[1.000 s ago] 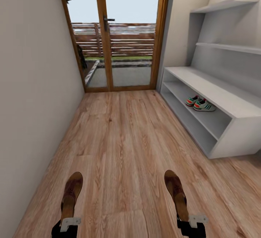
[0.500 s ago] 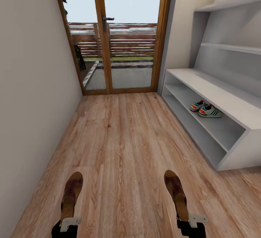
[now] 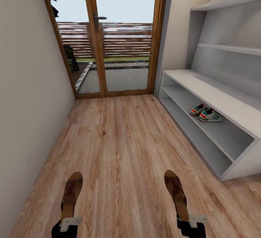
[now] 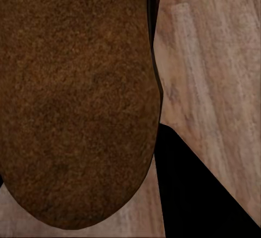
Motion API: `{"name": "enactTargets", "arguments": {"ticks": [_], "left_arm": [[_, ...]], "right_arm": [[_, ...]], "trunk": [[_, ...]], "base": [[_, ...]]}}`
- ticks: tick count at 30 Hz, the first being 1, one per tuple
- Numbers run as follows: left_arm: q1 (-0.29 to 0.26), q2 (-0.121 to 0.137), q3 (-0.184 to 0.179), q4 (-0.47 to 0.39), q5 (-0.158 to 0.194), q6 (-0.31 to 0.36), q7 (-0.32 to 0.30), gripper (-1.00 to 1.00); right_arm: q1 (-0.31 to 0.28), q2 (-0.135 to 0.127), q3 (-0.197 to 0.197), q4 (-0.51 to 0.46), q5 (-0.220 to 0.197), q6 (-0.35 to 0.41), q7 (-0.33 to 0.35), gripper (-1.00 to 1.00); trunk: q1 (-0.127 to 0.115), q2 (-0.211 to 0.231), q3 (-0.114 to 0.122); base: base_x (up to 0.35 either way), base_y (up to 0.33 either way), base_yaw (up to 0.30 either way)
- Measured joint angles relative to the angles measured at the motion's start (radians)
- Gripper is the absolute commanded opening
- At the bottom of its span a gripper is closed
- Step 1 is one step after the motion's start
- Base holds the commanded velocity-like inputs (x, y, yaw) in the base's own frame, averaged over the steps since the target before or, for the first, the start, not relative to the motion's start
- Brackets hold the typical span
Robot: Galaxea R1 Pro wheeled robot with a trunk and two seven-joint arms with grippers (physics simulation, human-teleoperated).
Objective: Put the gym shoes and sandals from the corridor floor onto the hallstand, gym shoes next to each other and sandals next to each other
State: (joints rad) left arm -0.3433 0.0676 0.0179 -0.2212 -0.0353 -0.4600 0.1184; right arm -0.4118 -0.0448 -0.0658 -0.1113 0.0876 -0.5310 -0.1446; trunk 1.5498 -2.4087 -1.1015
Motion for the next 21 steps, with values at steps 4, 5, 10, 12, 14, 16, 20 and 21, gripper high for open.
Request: {"name": "enactTargets", "arguments": {"ticks": [4,5,10,12,14,16,20,21], "left_arm": [[0.0,0.0,0.0,0.0,0.0,0.0,0.0,-1.0],[0.0,0.0,-0.001,0.0,0.0,0.0,0.0,-1.0],[0.0,0.0,-0.001,0.0,0.0,0.0,0.0,-1.0],[0.0,0.0,-0.001,0.0,0.0,0.0,0.0,-1.0],[0.0,0.0,0.0,0.0,0.0,0.0,0.001,-1.0],[0.0,0.0,0.0,0.0,0.0,0.0,0.0,-1.0],[0.0,0.0,0.0,0.0,0.0,0.0,0.0,-1.0],[0.0,0.0,0.0,0.0,0.0,0.0,0.0,-1.0]], "right_arm": [[0.0,0.0,0.0,0.0,0.0,0.0,0.0,-1.0],[0.0,0.0,0.0,0.0,0.0,0.0,0.0,-1.0],[0.0,0.0,0.0,0.0,0.0,0.0,0.0,-1.0],[0.0,0.0,0.0,0.0,0.0,0.0,0.0,-1.0],[0.0,0.0,0.0,0.0,0.0,0.0,0.0,-1.0],[0.0,0.0,0.0,0.0,0.0,0.0,0.0,-1.0],[0.0,0.0,0.0,0.0,0.0,0.0,0.0,-1.0],[0.0,0.0,0.0,0.0,0.0,0.0,0.0,-1.0]], "trunk": [[0.0,0.0,0.0],[0.0,0.0,0.0],[0.0,0.0,0.0],[0.0,0.0,0.0],[0.0,0.0,0.0],[0.0,0.0,0.0],[0.0,0.0,0.0],[0.0,0.0,0.0]], "base": [[0.293,0.186,-0.278],[0.291,0.191,-0.234],[0.29,0.192,-0.068],[0.29,0.192,-0.009],[0.29,0.192,-0.003],[0.29,0.192,-0.005],[0.29,0.192,-0.144],[0.29,0.192,-0.226]]}}
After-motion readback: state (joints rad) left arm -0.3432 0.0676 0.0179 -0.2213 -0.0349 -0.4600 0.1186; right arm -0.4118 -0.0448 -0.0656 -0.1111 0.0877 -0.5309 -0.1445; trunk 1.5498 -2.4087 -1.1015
